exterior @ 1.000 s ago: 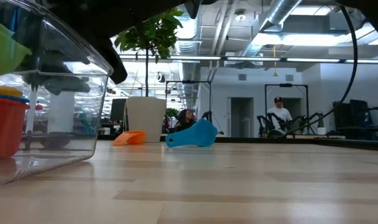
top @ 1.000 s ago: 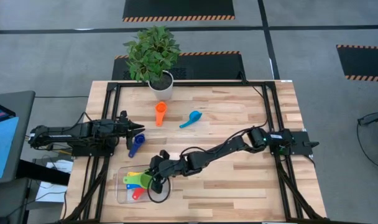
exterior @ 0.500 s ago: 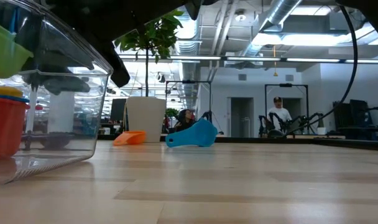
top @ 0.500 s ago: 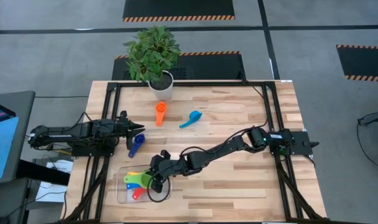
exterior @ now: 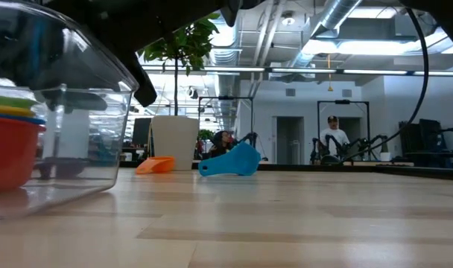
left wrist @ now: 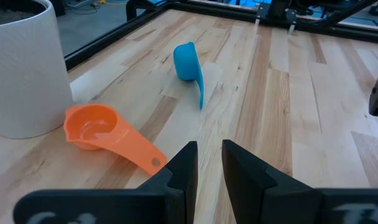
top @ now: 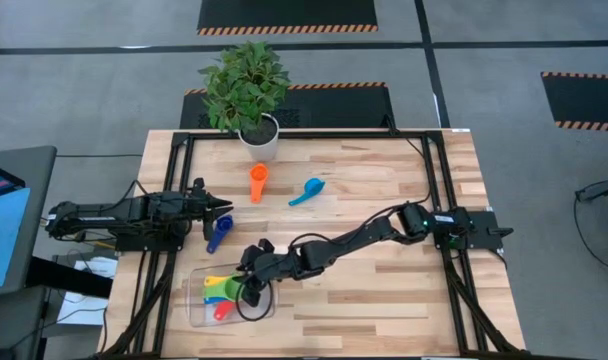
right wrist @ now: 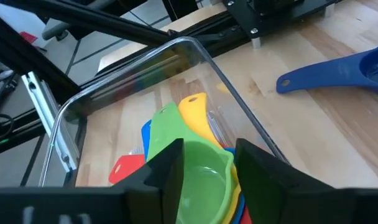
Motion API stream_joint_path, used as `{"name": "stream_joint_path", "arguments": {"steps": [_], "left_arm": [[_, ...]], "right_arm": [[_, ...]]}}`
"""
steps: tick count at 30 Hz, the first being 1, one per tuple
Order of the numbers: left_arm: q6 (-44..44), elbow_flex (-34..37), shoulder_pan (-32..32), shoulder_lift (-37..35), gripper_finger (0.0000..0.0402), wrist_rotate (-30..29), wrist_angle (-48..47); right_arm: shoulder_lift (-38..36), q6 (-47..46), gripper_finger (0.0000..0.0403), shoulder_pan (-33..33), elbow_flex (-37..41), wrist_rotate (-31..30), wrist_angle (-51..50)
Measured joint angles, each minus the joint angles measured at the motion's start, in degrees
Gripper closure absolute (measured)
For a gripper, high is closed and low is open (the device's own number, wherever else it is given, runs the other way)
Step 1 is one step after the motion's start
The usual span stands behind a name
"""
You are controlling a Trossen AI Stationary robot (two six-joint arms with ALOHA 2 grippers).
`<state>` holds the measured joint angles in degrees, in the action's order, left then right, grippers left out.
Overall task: Nest measuring cups in basket
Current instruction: Stack the green measuring cup on top of the yellow measuring cup, then adjust the transparent bin on the table
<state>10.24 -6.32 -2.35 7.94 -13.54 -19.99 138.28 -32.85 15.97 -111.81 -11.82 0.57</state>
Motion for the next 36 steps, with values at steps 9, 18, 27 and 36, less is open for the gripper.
{"name": "stream_joint_path", "arguments": {"steps": [9,18,27,36], "left_arm": [[0.0,0.0,0.01,0.0,0.034,0.0,-0.15],[0.02,-0.01,0.0,0.0,0.034,0.04,-0.09],[5.24,-1.13,0.02,-0.01,0.034,5.39,-4.5],[25.17,-7.87,0.49,-0.33,0.034,5.77,-8.23]], "right_arm": [[-3.28,14.33,0.0237,-1.36,-2.56,0.03,-2.67],[-11.37,26.14,0.028,-1.15,-8.02,-9.06,-42.88],[-14.34,0.26,0.0319,-1.1,-8.0,-24.6,-83.0],[-17.16,-5.18,0.0334,0.15,1.03,-27.1,-90.8]]}}
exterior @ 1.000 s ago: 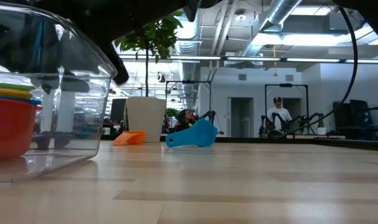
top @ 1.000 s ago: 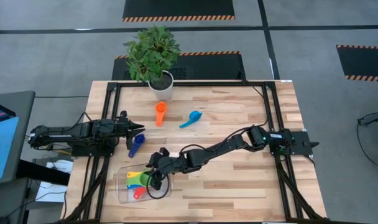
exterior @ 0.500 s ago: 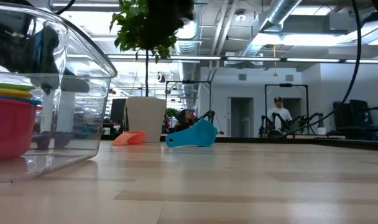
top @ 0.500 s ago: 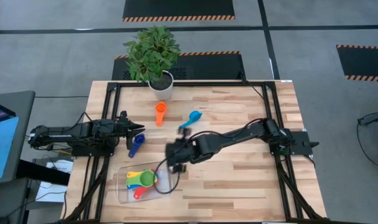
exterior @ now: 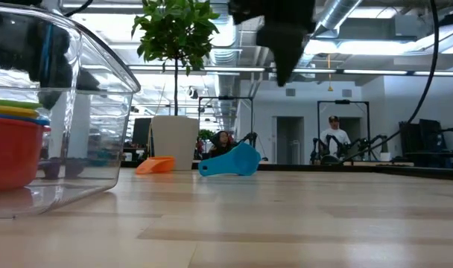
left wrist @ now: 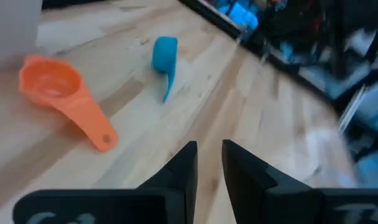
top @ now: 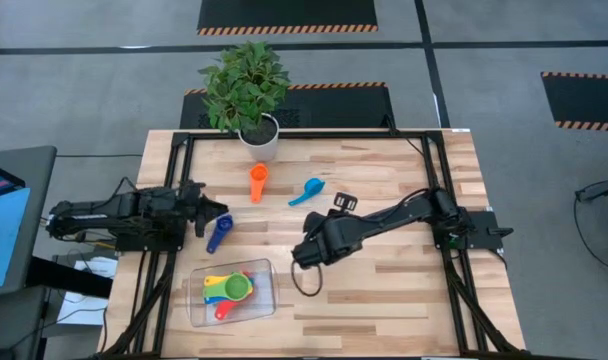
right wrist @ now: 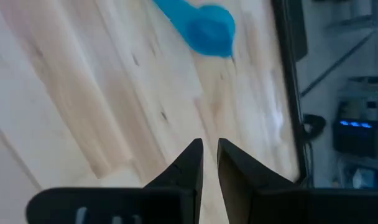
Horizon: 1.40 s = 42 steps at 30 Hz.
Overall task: Nest measuring cups in basket
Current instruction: Adjust the transparent bin on the table
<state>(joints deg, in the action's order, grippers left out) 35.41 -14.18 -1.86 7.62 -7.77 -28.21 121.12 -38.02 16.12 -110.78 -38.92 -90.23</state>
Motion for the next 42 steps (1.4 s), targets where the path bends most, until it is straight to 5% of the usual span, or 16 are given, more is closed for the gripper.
{"name": "stream_joint_path", "arguments": {"steps": [9,15,23,28,36,42], "left_arm": [[13.37,-6.81,6.19,2.09,0.034,9.44,-13.66],[6.21,-20.36,10.15,4.87,0.034,9.99,-21.55],[6.43,-24.38,16.3,18.65,0.034,14.41,-42.67],[10.17,-25.65,21.91,28.34,0.034,16.77,-40.05],[21.3,-33.22,39.48,39.61,0.034,11.76,-40.73],[38.55,-33.45,56.14,46.86,0.034,5.93,-41.03]], "right_arm": [[-4.4,-4.32,0.0334,0.24,11.98,-0.04,1.73],[-6.03,-4.65,0.0334,0.2,15.82,-0.06,6.76],[-5.7,-5.17,0.0334,0.14,15.84,-2.39,8.57],[-5.7,-4.37,0.0334,-0.68,15.84,-3.0,8.24],[-5.68,-3.97,0.0334,-2.17,15.84,-3.11,9.29],[-5.68,-2.56,0.0334,-2.34,15.84,-3.11,11.17]]}}
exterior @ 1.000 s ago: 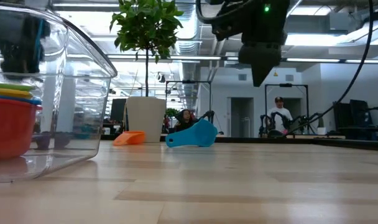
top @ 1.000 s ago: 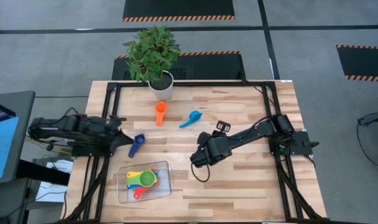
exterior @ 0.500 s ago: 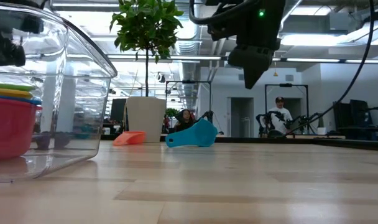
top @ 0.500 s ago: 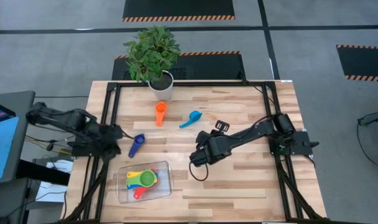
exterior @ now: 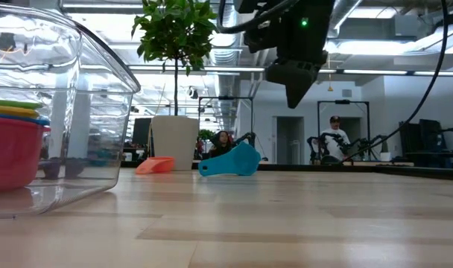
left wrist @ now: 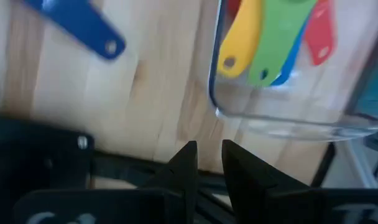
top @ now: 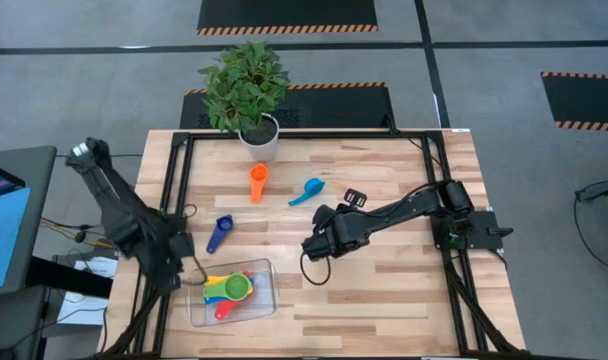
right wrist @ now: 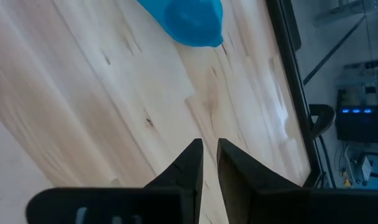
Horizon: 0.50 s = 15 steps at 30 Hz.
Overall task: Nest measuring cups in basket
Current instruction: Adjust the transparent bin on the table
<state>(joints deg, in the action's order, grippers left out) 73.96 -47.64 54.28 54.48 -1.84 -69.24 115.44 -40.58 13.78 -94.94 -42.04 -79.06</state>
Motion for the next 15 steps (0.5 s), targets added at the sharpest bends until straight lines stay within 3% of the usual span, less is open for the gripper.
{"name": "stream_joint_path", "arguments": {"steps": [7,15], "left_arm": [[14.55,0.04,10.76,9.85,0.034,-1.48,7.58],[18.7,0.04,11.91,20.76,0.034,-2.2,14.5]], "right_arm": [[0.0,6.88,0.0334,0.04,0.0,0.48,6.59],[0.0,15.33,0.0334,0.11,0.0,6.08,15.93]]}}
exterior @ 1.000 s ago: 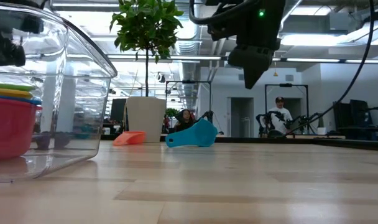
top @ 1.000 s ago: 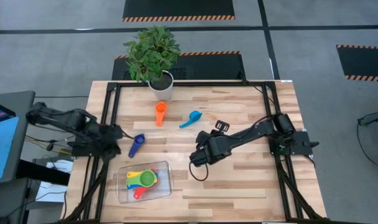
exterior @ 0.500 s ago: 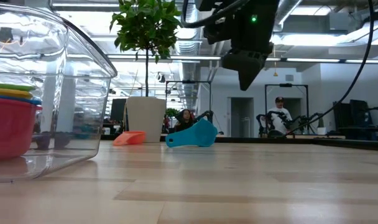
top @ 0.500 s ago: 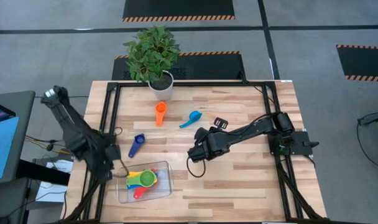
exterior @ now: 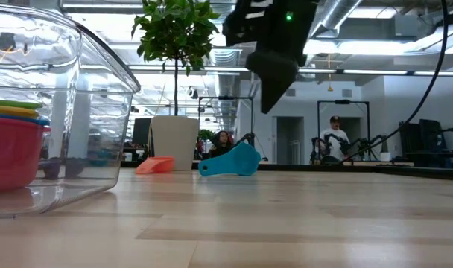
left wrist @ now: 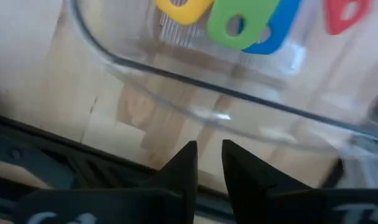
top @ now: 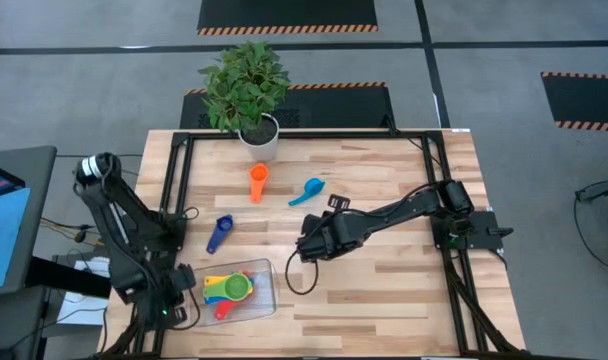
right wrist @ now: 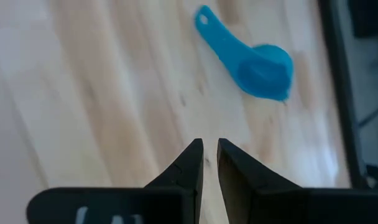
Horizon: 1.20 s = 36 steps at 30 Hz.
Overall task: Nest measuring cups in basket
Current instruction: Adjust the transparent bin on the table
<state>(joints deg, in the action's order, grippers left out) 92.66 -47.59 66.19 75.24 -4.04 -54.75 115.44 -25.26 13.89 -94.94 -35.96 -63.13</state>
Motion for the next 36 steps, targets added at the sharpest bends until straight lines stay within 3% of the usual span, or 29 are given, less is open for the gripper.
{"name": "stream_joint_path", "arguments": {"steps": [7,19,36], "left_arm": [[-3.38,0.0,-1.22,5.2,0.034,-2.46,-0.19],[-9.21,0.0,-6.27,5.38,0.034,-7.73,-10.56],[-25.38,0.0,-18.46,5.38,0.034,-17.84,-9.55]], "right_arm": [[0.0,1.35,0.0334,0.81,0.0,2.67,0.97],[0.0,2.73,0.0337,2.68,0.0,4.89,3.24],[0.02,6.42,0.0337,2.47,0.0,8.1,5.37]]}}
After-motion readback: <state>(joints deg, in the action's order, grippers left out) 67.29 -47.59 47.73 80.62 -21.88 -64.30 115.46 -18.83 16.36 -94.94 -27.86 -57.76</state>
